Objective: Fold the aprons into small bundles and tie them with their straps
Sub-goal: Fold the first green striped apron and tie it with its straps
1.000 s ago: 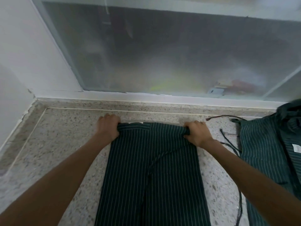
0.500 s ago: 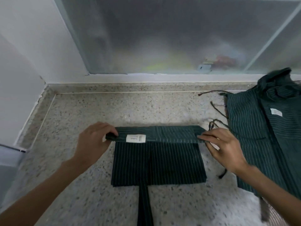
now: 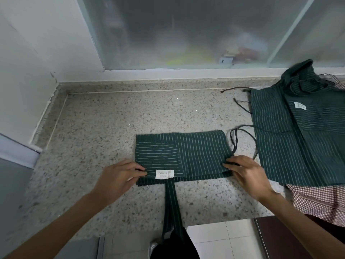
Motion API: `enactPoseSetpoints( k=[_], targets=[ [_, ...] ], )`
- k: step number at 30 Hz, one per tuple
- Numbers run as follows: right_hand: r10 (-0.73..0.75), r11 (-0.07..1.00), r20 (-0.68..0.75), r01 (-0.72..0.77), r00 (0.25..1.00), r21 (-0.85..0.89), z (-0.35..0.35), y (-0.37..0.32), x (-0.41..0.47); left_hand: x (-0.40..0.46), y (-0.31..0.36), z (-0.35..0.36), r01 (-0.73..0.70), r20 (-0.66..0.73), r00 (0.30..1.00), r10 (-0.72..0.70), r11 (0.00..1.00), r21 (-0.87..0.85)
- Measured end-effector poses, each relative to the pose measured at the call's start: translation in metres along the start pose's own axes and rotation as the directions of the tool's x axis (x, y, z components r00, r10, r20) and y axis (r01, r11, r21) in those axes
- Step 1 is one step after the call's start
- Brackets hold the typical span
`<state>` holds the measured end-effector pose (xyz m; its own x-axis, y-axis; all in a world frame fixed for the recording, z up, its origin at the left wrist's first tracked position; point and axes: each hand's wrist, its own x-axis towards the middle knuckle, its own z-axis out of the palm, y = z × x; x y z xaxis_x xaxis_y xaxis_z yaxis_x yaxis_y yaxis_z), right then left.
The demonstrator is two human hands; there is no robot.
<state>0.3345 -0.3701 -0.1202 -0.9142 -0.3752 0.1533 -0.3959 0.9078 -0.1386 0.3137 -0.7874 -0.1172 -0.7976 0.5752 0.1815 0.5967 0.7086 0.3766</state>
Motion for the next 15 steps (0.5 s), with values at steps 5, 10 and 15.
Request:
enactPoseSetpoints(
  k=[5,10,15],
  targets=[
    [0.074,0.996,0.062,-0.077,0.995,0.04,0.008,-0.012,-0.018,-0.009,0.003,0.014,0.075,0.136,0.988,-0.079,0.997,0.035],
    [0.263,0.957,-0.001,-0.261,0.965,0.124,0.022,-0.058,0.054,0.051,0.002,0.032,0.195,0.076,0.975,-0.21,0.966,0.17],
    [0.394,0.917,0.268,-0.397,0.879,-0.046,0.07,-0.051,0.097,0.082,-0.029,0.067,0.229,0.236,0.921,-0.309,0.922,0.312]
  ],
)
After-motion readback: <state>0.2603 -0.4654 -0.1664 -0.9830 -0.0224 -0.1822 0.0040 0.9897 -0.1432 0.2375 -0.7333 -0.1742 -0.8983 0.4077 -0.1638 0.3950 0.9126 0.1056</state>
